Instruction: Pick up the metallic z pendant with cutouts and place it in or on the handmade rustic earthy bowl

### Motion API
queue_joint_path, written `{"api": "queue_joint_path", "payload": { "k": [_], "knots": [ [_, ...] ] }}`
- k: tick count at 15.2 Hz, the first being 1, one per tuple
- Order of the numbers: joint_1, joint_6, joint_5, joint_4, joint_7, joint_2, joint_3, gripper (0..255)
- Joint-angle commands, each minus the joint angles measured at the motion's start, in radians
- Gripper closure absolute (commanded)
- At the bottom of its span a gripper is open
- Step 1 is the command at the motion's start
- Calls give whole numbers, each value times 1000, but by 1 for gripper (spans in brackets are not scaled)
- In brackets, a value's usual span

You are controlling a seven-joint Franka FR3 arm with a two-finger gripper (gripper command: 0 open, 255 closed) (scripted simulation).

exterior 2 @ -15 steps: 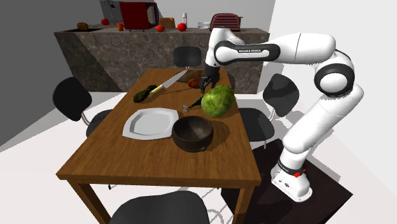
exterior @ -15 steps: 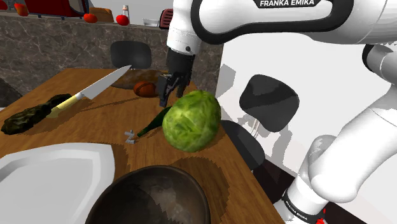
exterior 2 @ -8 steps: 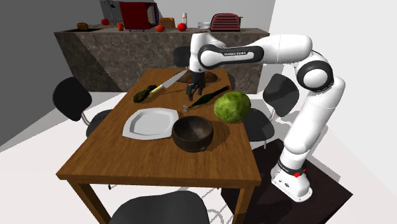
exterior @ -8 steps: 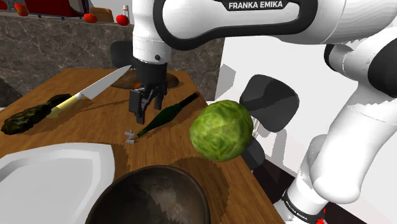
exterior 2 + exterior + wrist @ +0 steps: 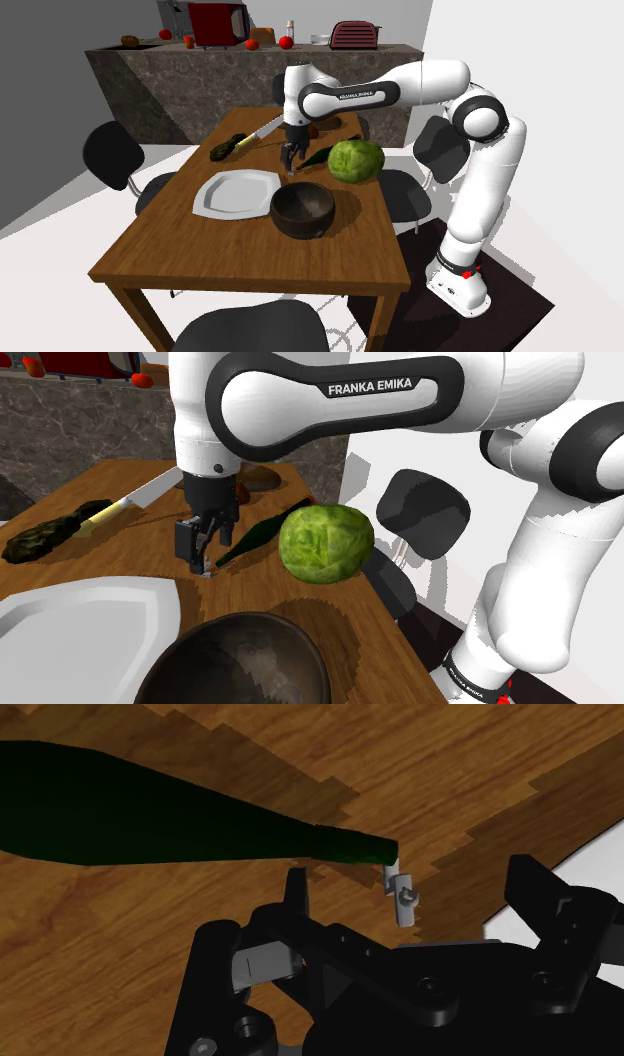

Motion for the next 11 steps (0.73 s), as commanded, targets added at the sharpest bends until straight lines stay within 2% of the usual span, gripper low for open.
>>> {"api": "queue_joint_path", "payload": {
  "k": [1,10,11],
  "knots": [
    [1,27,-1,-24,1,3,0,0],
    [1,47,-3,-42,2,5,1,0],
    [1,47,-3,-42,2,5,1,255]
  ]
}}
